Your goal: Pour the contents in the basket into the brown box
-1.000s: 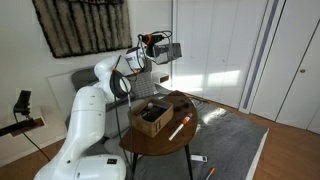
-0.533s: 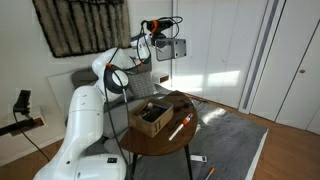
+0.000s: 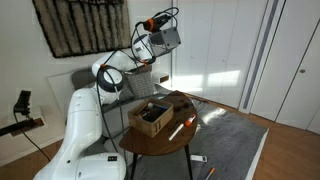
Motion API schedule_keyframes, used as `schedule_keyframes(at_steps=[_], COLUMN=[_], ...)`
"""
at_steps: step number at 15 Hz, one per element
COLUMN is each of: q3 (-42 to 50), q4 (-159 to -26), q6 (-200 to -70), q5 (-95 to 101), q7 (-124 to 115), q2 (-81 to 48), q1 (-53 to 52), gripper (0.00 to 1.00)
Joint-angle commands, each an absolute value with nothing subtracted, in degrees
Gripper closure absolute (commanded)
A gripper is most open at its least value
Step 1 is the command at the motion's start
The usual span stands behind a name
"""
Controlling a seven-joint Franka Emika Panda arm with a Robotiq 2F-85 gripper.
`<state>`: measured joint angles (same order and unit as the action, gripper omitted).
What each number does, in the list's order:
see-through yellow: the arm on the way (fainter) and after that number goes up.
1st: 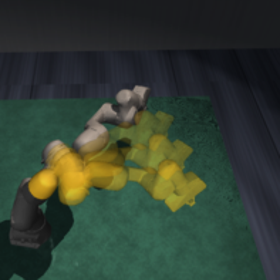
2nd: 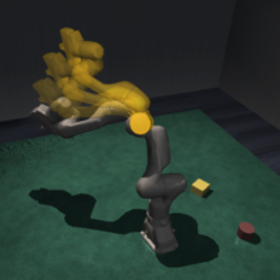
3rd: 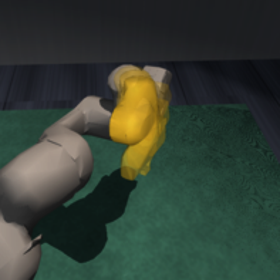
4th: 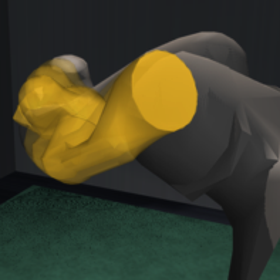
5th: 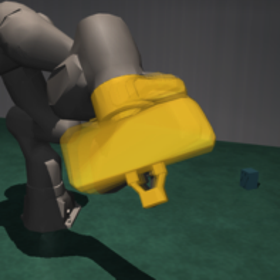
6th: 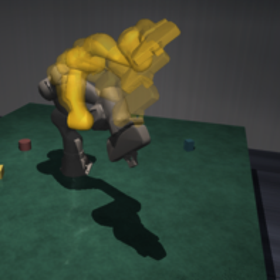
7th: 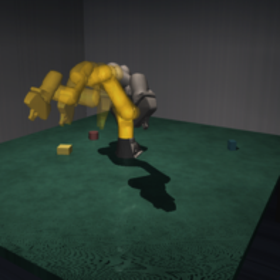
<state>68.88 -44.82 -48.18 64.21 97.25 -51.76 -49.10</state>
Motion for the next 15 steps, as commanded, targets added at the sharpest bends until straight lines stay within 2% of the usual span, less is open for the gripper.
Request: schedule_keyframes(at_steps=[1,7,15], q3=[66.7,63.5,61.7], q4=[-45.0,-49.9,-66.0], q6=[-51.9,-61.7,-81.7], q5=[60.9,54.2,46.0], q7=[89.9,69.6,48.9], q2=[-49.3,-45.8,-34.9], q1=[-50.2,-50.9,-50.4], gripper=[0.98,0.98,0.98])
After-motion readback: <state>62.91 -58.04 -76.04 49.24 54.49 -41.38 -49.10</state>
